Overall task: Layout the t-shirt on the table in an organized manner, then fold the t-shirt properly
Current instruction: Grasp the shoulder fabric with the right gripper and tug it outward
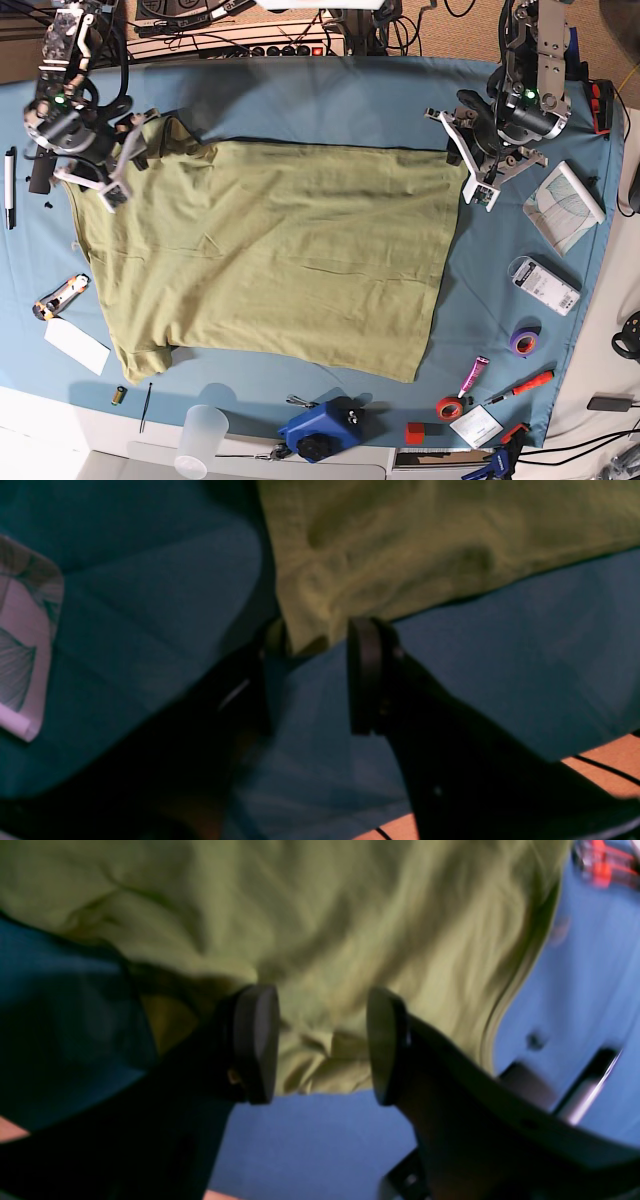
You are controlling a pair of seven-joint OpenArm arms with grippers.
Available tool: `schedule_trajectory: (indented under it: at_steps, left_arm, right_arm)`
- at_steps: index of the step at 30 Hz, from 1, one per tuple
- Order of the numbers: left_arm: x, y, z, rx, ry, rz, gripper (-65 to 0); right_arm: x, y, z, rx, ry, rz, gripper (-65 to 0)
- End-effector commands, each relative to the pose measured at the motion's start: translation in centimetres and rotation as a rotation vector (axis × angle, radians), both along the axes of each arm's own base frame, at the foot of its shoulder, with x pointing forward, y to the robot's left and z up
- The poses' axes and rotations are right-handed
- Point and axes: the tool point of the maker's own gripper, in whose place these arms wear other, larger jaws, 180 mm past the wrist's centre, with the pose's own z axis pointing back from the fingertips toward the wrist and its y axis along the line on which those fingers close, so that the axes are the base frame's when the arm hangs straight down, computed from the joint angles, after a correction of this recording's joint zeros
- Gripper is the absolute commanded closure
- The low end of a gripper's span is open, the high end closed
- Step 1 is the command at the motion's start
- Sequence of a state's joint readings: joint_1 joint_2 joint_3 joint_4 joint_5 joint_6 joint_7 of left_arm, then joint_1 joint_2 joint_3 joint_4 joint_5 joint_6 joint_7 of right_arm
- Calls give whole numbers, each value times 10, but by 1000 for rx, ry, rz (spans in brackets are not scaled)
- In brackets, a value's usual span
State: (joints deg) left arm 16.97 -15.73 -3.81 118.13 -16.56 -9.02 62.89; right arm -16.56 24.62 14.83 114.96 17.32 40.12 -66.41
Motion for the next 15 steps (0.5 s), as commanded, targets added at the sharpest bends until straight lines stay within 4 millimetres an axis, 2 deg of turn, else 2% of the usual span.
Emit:
schedule_trajectory:
  at_steps: [1,7,15]
  left_arm:
    - [7,-1,10,-7,-47,-4,-198]
    - [7,-1,10,-7,-47,-4,-198]
    - [7,-1,10,-7,-47,-4,-198]
  right_arm:
    - [7,-1,8,-30,-28,24,-286]
    - [10,1,8,-67,-20,55,-286]
    - [5,-28,11,-153,37,18,-286]
